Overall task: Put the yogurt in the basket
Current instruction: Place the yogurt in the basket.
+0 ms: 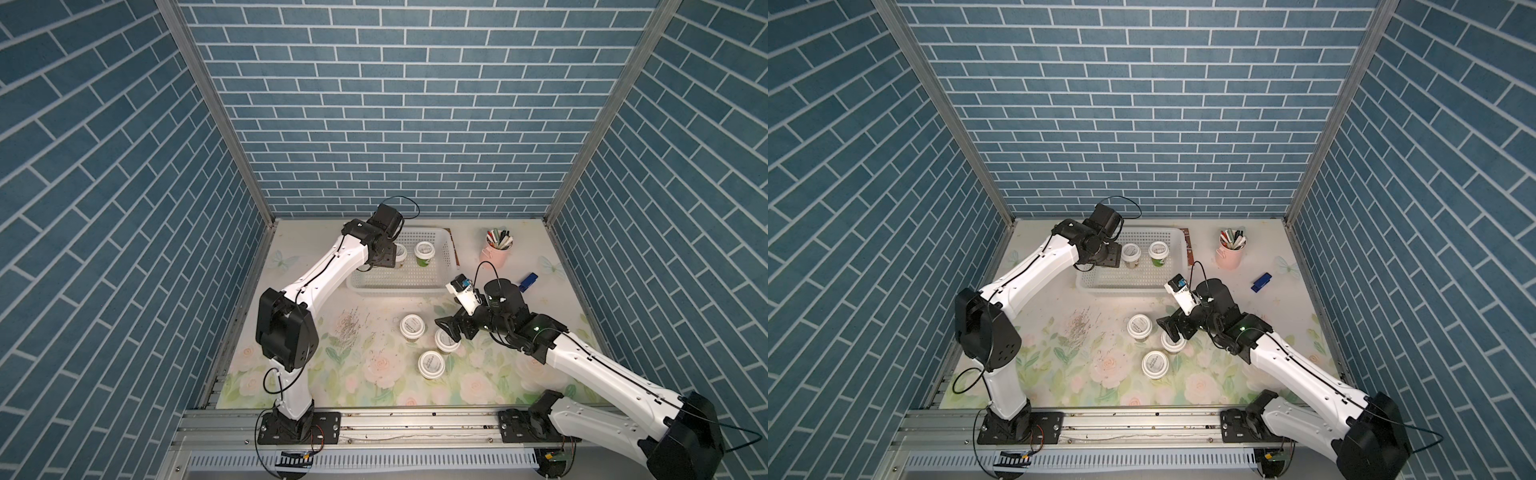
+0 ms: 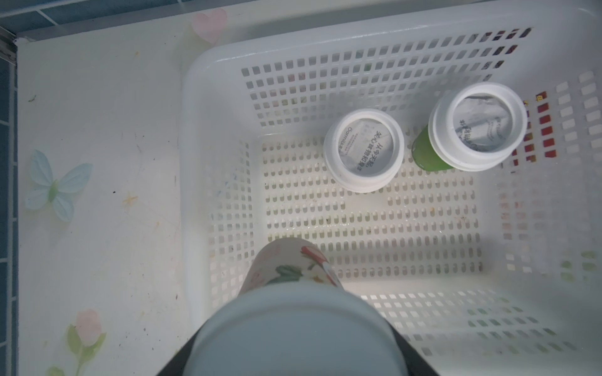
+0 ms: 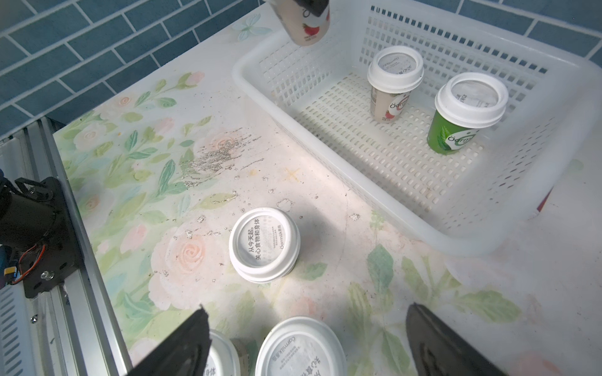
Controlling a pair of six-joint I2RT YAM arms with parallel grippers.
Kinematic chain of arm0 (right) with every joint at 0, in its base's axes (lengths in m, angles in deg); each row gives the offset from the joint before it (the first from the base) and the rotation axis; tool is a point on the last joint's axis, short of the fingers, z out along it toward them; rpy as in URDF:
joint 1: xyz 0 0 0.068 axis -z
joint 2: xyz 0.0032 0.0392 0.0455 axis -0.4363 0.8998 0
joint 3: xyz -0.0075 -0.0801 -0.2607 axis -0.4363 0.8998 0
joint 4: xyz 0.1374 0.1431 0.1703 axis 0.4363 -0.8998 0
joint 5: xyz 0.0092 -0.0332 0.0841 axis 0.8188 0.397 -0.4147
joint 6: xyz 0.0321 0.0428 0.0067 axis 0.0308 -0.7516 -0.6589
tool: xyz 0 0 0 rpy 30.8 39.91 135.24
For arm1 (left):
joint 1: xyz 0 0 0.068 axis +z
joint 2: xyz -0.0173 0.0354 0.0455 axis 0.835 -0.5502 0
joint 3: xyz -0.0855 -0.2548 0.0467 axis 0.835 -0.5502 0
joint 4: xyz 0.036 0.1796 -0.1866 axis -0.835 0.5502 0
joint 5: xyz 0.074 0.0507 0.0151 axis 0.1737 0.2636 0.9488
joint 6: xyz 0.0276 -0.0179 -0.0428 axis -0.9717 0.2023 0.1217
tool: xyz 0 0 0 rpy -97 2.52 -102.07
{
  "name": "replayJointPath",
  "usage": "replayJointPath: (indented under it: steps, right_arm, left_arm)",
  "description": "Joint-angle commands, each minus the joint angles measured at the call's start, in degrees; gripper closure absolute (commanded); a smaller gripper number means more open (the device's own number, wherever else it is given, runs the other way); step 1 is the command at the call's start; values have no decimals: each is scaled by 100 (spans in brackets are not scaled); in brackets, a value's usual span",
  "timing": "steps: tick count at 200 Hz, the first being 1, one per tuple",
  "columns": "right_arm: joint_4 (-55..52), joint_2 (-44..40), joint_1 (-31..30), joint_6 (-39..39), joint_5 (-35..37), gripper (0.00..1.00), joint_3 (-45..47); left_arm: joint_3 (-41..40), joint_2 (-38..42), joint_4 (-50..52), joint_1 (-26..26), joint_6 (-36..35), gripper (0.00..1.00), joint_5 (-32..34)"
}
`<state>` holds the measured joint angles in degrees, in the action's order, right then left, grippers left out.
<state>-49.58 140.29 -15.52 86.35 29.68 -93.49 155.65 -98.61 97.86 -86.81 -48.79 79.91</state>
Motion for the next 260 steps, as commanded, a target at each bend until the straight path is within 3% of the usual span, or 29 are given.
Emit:
replayJointPath:
  steps: [1, 74, 161, 260]
  right_arm:
    - [118, 134, -19, -42, -75, 4, -72]
    - [139, 614, -19, 68, -235, 4, -309]
    - [-23, 725, -19, 192, -228, 3, -292]
    - [12, 898, -19, 228, -277, 3, -267]
  left_arm:
    - [354, -416, -56, 174, -217, 27, -165]
    - [1926, -1758, 174, 666, -428, 26, -287]
    - [1853, -2319, -209, 807, -393, 26, -631]
    - [1676, -2573, -304, 823, -398, 26, -570]
